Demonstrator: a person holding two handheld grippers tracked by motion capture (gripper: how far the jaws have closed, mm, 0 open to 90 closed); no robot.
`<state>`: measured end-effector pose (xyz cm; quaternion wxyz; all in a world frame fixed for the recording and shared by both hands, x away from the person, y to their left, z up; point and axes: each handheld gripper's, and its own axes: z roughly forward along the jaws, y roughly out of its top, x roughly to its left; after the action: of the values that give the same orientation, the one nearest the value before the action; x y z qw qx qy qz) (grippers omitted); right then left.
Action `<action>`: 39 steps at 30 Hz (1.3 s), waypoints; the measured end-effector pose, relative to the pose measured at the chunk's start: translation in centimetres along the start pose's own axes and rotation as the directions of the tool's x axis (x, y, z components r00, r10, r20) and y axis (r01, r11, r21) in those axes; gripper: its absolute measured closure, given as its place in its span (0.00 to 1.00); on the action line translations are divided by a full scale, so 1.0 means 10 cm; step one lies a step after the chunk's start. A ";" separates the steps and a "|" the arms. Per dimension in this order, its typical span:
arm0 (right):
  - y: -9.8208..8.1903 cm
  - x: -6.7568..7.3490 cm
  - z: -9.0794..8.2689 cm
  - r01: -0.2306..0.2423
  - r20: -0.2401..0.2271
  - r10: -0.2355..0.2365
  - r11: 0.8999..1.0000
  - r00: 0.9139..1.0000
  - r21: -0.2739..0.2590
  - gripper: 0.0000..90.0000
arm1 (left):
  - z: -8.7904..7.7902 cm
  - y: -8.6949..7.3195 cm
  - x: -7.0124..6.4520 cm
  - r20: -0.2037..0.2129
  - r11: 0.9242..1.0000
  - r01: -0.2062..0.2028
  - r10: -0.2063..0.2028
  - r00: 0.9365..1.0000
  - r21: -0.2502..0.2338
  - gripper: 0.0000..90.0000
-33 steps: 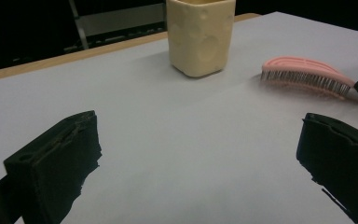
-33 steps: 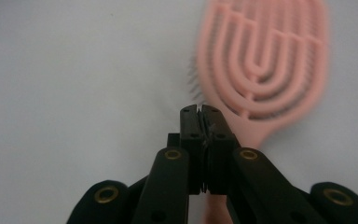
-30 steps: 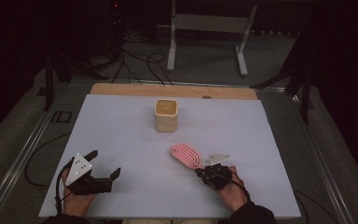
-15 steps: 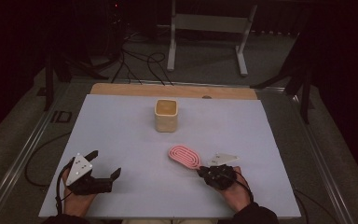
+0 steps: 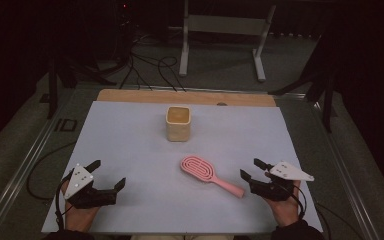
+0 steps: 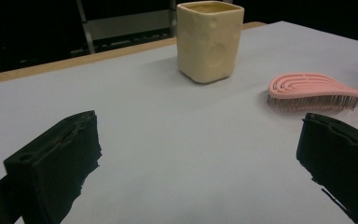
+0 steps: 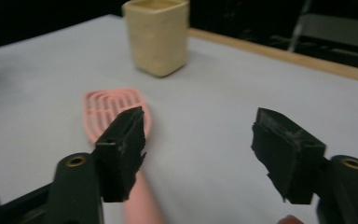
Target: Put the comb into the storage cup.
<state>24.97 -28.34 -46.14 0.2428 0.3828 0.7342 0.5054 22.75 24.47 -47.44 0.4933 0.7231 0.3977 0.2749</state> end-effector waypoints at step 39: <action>0.09 -0.03 0.06 -0.015 -0.080 0.020 0.998 0.997 0.063 0.11 | 0.01 -0.10 0.08 -0.063 0.999 0.037 -0.038 0.997 -0.017 0.00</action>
<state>25.87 -28.12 -45.52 0.1964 0.3757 0.7554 0.4996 23.00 25.32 -48.46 0.4911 0.7026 0.4245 0.2916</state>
